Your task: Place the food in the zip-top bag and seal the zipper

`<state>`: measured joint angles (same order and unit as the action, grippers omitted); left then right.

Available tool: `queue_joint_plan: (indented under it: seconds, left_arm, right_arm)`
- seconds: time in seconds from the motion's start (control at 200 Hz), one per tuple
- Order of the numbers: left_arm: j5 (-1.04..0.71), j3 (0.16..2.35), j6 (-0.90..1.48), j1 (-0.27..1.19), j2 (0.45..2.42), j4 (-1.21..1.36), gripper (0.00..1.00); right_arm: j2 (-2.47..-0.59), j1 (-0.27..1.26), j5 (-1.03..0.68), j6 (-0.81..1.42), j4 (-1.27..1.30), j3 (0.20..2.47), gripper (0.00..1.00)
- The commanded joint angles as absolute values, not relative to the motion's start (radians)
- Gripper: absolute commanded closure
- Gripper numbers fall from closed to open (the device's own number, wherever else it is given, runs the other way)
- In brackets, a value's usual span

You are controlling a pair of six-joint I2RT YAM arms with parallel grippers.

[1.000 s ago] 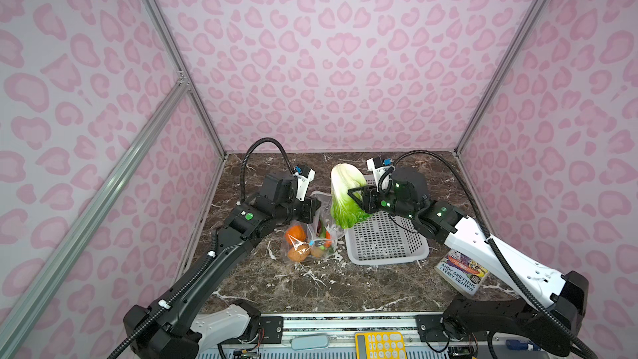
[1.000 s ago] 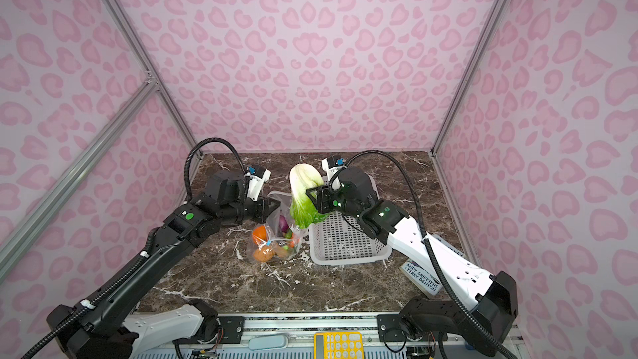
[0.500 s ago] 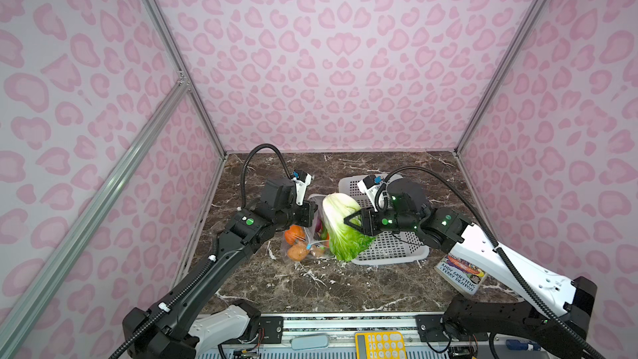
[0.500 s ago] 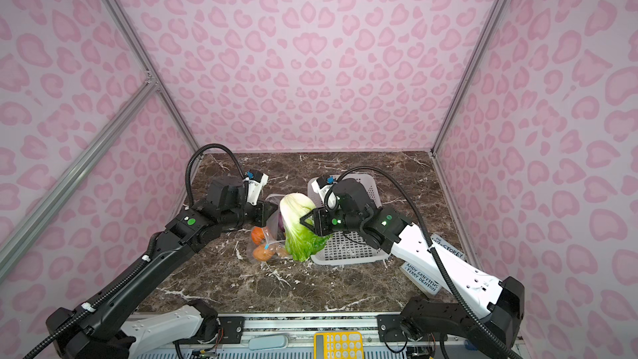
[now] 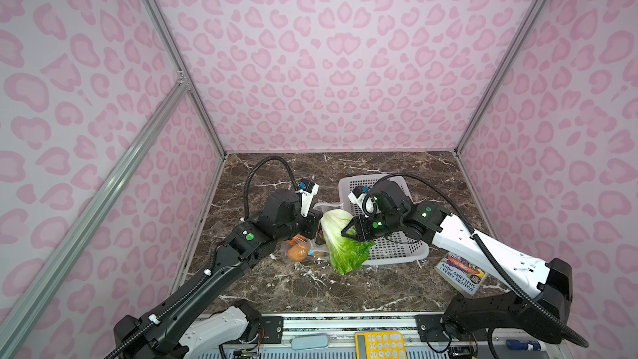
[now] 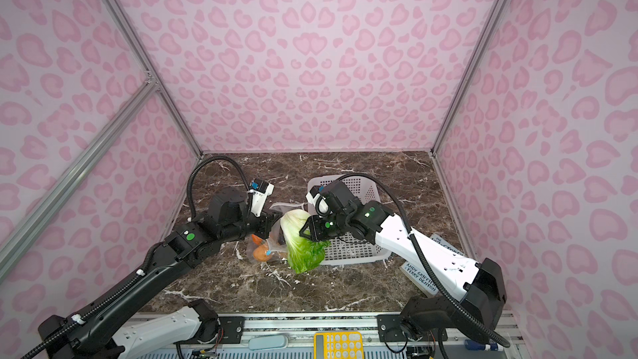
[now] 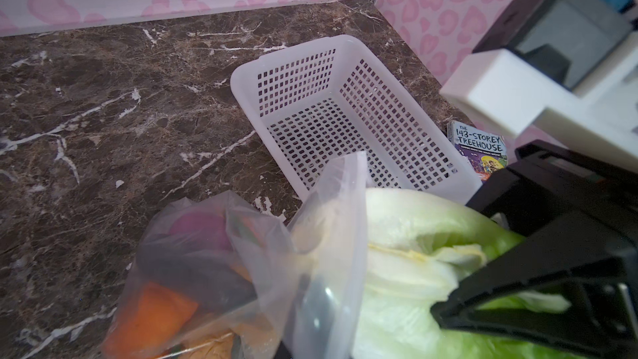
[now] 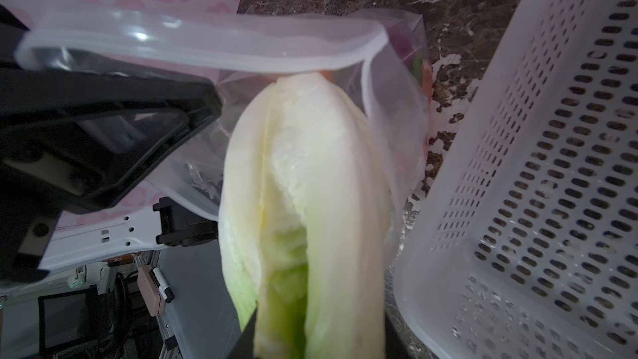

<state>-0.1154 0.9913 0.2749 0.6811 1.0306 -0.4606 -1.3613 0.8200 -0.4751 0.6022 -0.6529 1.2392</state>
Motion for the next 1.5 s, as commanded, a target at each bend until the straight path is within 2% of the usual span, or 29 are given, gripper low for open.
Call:
queue_joint_plan:
  seconds: [0.0, 0.47, 0.635, 0.785, 0.91, 1.1, 1.25, 1.495]
  left_arm:
    - [-0.142, 0.987, 0.239, 0.698, 1.032, -0.428, 0.97]
    - [-0.146, 1.010, 0.273, 0.748, 1.089, -0.448, 0.97]
    - [-0.071, 1.025, 0.298, 0.749, 1.110, -0.472, 0.97]
    - [-0.132, 1.037, 0.313, 0.749, 1.127, -0.462, 0.97]
    - [-0.145, 1.040, 0.322, 0.748, 1.115, -0.460, 0.97]
    - [-0.101, 1.042, 0.360, 0.749, 1.098, -0.447, 0.97]
    - [-0.094, 1.039, 0.382, 0.749, 1.133, -0.435, 0.97]
    - [-0.131, 1.050, 0.417, 0.748, 1.198, -0.374, 0.97]
  right_arm:
    - [-1.385, 0.821, -0.469, 0.602, -0.667, 1.269, 0.69]
    - [-1.583, 0.811, -0.470, 0.649, -0.738, 1.445, 0.66]
    - [-1.625, 0.828, -0.567, 0.584, -0.752, 1.512, 0.66]
    - [-1.640, 0.799, -0.491, 0.592, -0.794, 1.523, 0.63]
    - [-1.615, 0.749, -0.465, 0.682, -0.705, 1.456, 0.62]
    - [-1.620, 0.753, -0.486, 0.756, -0.583, 1.441, 0.62]
    - [-1.629, 0.755, -0.529, 0.789, -0.527, 1.421, 0.50]
    - [-1.574, 0.709, -0.534, 0.845, -0.472, 1.328, 0.37]
